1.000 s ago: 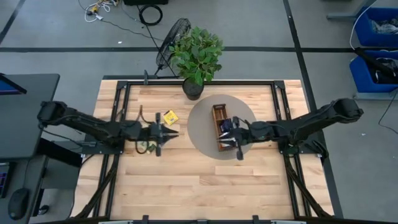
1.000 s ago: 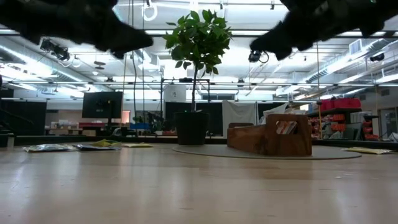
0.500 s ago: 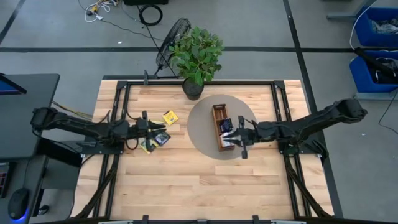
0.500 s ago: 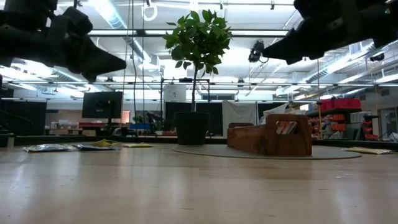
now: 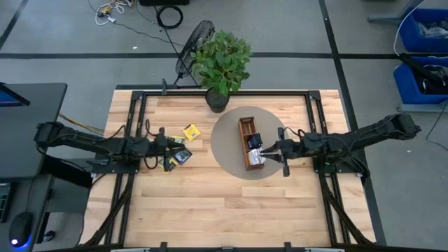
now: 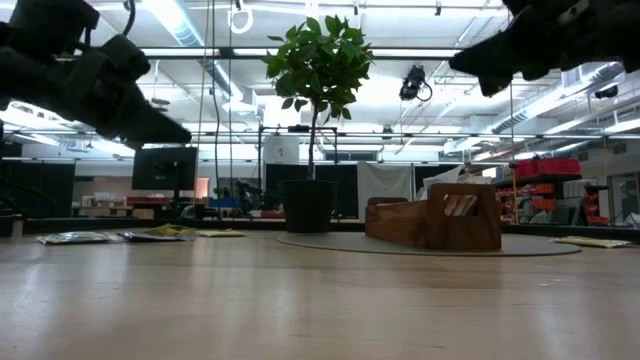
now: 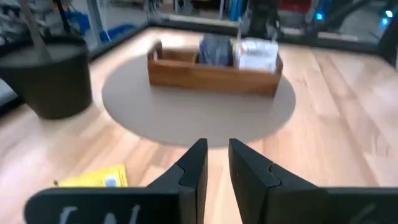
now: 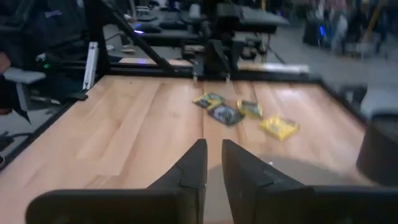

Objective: Pick & Place Tea
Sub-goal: Put the purple tea bag into the middle section of the wooden organizer

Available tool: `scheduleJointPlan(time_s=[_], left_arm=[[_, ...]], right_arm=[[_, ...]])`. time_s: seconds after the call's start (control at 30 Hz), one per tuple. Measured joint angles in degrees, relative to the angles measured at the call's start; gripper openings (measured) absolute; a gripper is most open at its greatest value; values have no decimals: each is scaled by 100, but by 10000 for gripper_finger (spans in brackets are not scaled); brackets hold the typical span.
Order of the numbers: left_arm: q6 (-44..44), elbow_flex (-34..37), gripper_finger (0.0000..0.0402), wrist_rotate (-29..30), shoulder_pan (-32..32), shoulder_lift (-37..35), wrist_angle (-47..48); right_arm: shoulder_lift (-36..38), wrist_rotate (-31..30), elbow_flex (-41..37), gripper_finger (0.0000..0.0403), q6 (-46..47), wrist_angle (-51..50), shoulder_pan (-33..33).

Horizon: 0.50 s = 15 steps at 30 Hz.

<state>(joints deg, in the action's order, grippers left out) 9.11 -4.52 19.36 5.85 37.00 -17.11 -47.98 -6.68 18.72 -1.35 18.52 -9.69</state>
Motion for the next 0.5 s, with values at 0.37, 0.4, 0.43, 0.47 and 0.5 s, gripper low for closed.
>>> scheduleJointPlan(time_s=[0.37, 0.4, 0.43, 0.47, 0.5], left_arm=[[564, -2, 69, -185, 0, 13, 703], [575, -2, 69, -214, 0, 13, 705], [601, -2, 71, -268, 0, 13, 716], [631, -2, 75, -280, 0, 13, 728], [648, -2, 81, -286, 0, 13, 761]], right_arm=[[-189, -306, -4, 57, 1027, -364, -4], [-216, -456, -4, 58, 1000, -359, -6], [-236, -619, -4, 60, 989, -372, -4], [-262, -765, -4, 62, 974, -375, -4], [-293, -876, -4, 64, 923, -360, -2]])
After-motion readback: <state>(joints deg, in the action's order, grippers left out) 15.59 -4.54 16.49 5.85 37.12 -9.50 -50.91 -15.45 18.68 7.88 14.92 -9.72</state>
